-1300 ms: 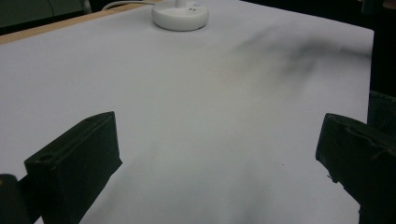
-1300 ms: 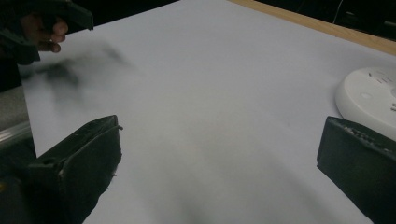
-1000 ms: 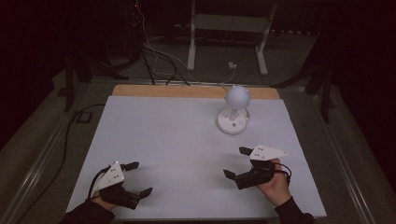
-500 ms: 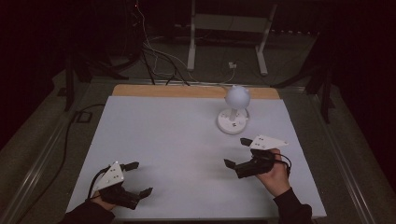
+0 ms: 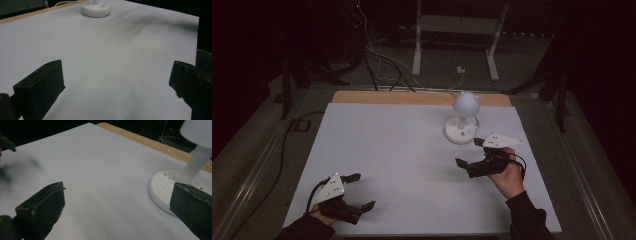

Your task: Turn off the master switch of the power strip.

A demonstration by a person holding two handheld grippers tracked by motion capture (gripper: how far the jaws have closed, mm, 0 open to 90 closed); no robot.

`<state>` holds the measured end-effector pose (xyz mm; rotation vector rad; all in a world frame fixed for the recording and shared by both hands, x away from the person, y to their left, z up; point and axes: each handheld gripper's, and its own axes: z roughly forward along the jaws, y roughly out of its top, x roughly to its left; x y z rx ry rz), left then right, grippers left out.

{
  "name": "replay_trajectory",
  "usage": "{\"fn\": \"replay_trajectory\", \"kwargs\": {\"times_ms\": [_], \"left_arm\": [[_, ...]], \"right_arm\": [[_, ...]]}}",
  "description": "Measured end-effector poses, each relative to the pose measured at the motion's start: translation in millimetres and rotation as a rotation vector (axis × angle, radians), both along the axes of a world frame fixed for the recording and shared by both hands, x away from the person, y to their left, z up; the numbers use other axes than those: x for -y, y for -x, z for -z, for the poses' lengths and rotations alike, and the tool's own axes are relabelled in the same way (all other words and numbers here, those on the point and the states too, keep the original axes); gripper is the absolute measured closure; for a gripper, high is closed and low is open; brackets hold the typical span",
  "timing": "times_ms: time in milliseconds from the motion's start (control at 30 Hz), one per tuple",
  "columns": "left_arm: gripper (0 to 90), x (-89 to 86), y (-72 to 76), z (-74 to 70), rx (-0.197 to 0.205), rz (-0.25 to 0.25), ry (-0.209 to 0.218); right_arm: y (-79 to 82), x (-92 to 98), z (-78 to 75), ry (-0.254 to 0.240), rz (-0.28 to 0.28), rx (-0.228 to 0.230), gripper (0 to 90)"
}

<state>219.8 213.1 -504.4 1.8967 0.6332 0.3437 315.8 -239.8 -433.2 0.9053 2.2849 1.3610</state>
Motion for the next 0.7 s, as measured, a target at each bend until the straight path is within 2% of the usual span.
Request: {"fn": "replay_trajectory", "kwargs": {"times_ms": [267, 300, 700], "left_arm": [[0.3, -0.2, 0.1, -0.1, 0.0, 0.002, 0.0], [0.3, -0.1, 0.1, -0.1, 0.0, 0.003, 0.003], [0.3, -0.4, 0.1, -0.2, 0.0, 0.003, 0.006]], "right_arm": [[-14.1, 5.0, 0.3, 0.003, 0.03, -0.007, 0.0], [-20.0, 6.3, 1.0, 0.008, 0.038, -0.011, 0.0], [-47.6, 9.9, 6.1, 0.004, 0.09, -0.017, 0.0]]}}
